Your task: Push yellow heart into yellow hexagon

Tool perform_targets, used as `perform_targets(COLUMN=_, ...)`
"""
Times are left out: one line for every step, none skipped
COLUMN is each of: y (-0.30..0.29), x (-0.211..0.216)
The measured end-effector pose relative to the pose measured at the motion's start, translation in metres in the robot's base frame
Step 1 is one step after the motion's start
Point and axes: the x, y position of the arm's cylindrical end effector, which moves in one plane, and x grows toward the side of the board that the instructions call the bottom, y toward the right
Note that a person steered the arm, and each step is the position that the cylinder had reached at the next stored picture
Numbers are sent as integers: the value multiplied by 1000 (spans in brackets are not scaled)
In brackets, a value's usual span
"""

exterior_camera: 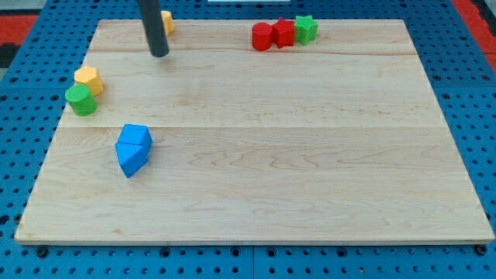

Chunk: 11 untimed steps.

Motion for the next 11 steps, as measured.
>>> perform_targets(y=-102, x=-35)
perform_targets(y=-83, x=-97)
perform_targets(y=-62, x=-99)
perform_targets(y=0, x=-99)
perform_targets(y=55, x=-97)
perform_targets(y=62, x=-67)
perform_targets(y=72, x=-24)
perform_targets(y=133, x=1)
perform_targets(y=161, x=-46)
perform_targets(y=128, x=-73)
perform_targets(y=122, x=-97)
